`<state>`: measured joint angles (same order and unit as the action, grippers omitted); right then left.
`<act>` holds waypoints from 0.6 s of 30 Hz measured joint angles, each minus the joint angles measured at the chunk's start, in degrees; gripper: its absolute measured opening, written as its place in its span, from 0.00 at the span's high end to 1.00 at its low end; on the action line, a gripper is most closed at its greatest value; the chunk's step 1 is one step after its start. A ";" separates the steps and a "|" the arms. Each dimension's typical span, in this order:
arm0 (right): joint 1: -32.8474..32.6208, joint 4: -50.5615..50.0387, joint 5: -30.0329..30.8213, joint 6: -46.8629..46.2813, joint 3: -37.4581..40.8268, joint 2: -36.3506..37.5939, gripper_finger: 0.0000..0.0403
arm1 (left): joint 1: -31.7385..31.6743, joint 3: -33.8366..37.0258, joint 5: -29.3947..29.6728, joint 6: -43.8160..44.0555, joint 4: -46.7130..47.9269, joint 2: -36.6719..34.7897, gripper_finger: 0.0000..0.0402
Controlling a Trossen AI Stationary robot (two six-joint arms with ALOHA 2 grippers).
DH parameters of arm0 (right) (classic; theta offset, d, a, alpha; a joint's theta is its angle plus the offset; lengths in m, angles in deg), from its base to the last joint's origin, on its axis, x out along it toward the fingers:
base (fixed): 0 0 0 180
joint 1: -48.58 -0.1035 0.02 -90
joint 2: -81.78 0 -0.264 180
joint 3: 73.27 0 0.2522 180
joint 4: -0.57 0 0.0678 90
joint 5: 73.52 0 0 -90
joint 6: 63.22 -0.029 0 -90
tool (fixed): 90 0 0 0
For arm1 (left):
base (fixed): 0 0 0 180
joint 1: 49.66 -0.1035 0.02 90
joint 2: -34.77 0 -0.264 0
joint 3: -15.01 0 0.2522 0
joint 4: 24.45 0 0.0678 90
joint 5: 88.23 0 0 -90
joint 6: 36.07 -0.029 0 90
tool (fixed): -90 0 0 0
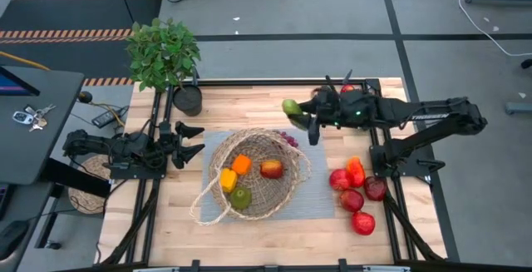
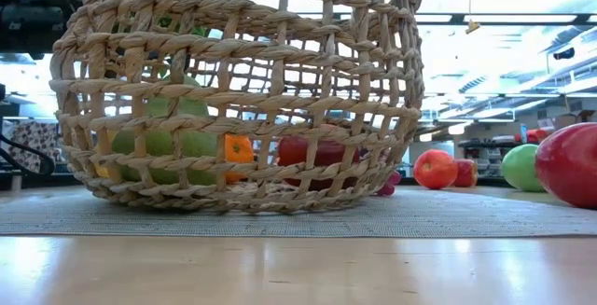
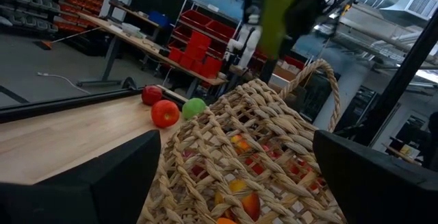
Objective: Build produce basket
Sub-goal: Put the green cucumber into the brown basket
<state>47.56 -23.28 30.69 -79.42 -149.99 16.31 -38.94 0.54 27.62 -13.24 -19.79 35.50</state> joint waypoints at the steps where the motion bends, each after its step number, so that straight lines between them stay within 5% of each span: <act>1: -0.42 2.89 -1.80 0.32 0.00 -0.01 0.62 | 0.02 0.00 0.00 0.00 0.00 0.00 0.03; 12: -5.62 22.78 -4.53 6.16 0.01 -2.86 0.62 | 0.01 0.00 0.00 0.00 -0.01 0.00 0.03; 18: -6.78 25.35 -1.52 9.54 0.02 -3.14 0.62 | 0.01 0.00 -0.01 0.01 0.00 0.00 0.03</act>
<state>40.78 2.06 29.17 -69.88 -149.96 13.17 -38.93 0.54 27.61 -13.23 -19.79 35.50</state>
